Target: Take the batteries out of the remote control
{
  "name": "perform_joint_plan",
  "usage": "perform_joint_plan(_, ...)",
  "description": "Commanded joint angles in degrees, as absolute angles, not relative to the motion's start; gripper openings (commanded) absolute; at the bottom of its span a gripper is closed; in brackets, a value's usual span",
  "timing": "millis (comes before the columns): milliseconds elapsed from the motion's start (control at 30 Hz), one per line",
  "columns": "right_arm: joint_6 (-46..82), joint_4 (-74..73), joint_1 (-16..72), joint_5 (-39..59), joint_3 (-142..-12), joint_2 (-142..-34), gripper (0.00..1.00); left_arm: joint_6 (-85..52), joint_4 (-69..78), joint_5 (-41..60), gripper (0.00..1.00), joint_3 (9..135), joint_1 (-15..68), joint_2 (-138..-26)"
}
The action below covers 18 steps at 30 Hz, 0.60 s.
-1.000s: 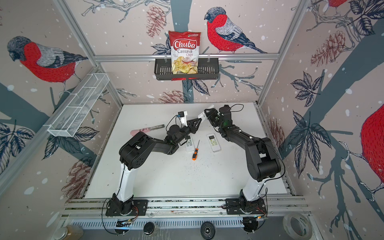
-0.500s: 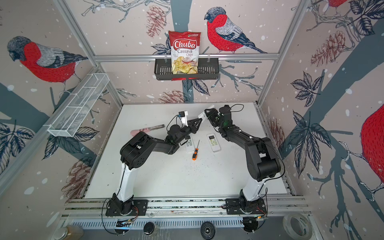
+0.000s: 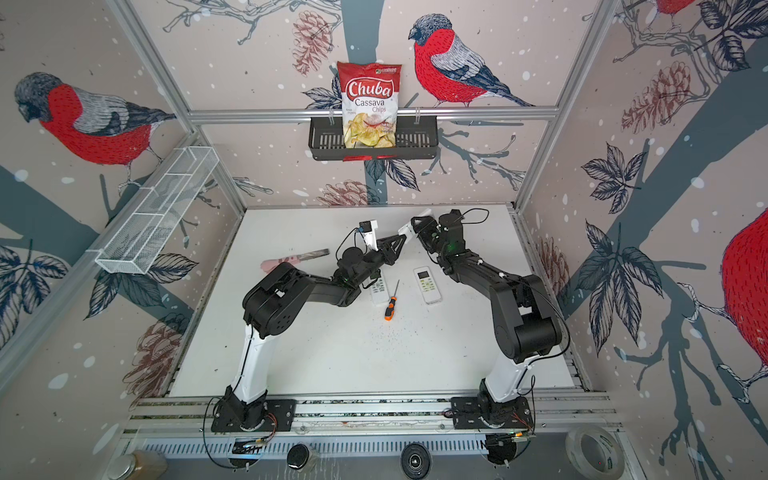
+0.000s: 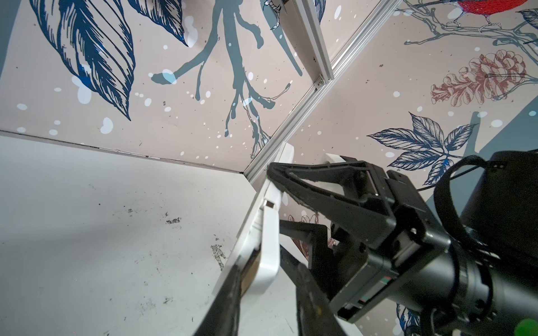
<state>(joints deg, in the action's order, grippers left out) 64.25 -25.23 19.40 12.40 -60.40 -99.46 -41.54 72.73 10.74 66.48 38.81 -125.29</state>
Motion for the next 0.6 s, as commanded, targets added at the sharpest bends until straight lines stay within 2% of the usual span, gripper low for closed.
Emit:
perform_joint_plan(0, 63.37, -26.70, 19.57, 14.43, -60.56, -99.58, 0.35, -41.04, 73.97, 11.34, 0.36, 66.71, 39.11, -125.32)
perform_joint_plan(567, 63.21, -26.61, 19.38, 14.24, -60.49, -100.20, 0.35, -41.55, 75.18, 11.51, 0.27, 65.48, 39.18, -125.11)
